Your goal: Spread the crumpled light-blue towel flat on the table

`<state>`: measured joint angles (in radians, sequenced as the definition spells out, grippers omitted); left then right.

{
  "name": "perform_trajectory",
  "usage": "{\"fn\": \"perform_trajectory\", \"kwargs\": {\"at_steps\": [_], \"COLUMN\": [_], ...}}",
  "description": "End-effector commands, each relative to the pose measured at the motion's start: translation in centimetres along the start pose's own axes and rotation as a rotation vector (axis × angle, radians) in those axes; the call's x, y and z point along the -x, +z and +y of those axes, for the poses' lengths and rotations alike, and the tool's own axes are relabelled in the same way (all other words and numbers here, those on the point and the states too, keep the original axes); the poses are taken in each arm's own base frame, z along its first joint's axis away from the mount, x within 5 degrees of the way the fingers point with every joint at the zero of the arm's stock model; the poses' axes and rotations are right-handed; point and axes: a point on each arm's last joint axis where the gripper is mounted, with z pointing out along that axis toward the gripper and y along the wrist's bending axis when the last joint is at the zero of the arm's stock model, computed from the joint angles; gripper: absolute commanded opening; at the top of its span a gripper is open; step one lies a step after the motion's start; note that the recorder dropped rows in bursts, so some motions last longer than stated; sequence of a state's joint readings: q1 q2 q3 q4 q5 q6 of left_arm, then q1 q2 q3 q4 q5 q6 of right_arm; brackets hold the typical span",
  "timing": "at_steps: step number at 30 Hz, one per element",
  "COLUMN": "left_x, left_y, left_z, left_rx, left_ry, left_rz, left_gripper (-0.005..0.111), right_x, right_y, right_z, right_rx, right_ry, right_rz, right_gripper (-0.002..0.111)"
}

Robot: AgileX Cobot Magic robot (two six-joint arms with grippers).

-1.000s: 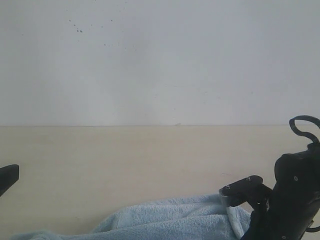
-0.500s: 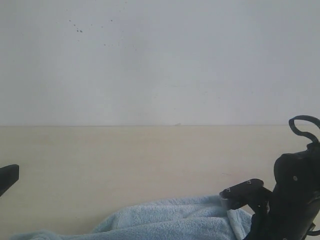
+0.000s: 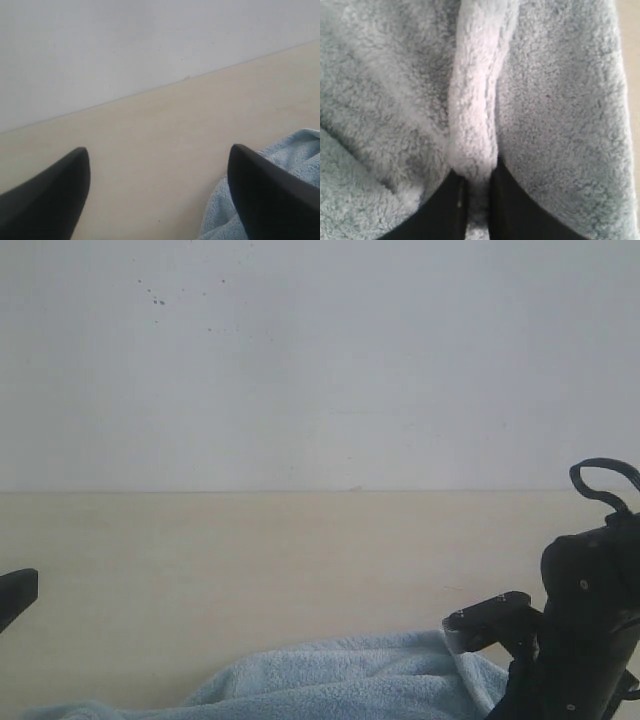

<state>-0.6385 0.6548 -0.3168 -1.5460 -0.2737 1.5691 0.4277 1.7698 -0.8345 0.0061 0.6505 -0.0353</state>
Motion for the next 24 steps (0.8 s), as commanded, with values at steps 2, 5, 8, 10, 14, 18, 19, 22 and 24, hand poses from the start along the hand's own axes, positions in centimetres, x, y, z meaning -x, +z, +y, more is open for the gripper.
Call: {"fn": "perform_trajectory", "kwargs": {"at_steps": [2, 5, 8, 10, 14, 18, 19, 22, 24], "left_x": [-0.1, -0.1, -0.1, -0.1, -0.1, -0.1, -0.1, -0.1, -0.1], "left_y": [0.0, 0.0, 0.0, 0.0, 0.0, 0.0, 0.0, 0.0, 0.0], "left_z": [0.0, 0.0, 0.0, 0.0, 0.0, 0.0, 0.0, -0.1, -0.1], "left_rx": [-0.001, -0.001, -0.002, -0.002, -0.002, -0.004, -0.004, -0.011, -0.014], "left_ry": [-0.007, -0.007, -0.007, -0.007, -0.007, -0.025, -0.030, -0.032, -0.032], "left_rz": [0.003, 0.003, 0.003, 0.003, 0.003, 0.003, 0.003, 0.003, 0.003], "left_gripper": [0.072, 0.072, 0.072, 0.072, 0.072, 0.072, 0.072, 0.072, 0.072], "right_x": [0.1, 0.2, 0.9, 1.6, 2.5, 2.8, 2.9, 3.6, 4.1], "right_y": [-0.2, -0.3, -1.0, -1.8, -3.6, -4.4, -4.6, -5.1, -5.4], "right_z": [-0.1, -0.1, -0.4, -0.7, -2.1, -3.5, -3.9, -4.9, -5.9], "right_rx": [-0.011, -0.014, -0.043, -0.081, -0.238, -0.415, -0.464, -0.543, -0.542], "right_ry": [-0.001, 0.000, -0.018, -0.022, -0.056, -0.107, -0.125, -0.081, -0.034], "right_rz": [-0.001, -0.009, -0.044, -0.091, -0.197, -0.222, -0.231, -0.323, -0.411], "right_gripper": [0.000, 0.000, 0.000, 0.000, 0.000, 0.000, 0.000, 0.000, 0.000]}}
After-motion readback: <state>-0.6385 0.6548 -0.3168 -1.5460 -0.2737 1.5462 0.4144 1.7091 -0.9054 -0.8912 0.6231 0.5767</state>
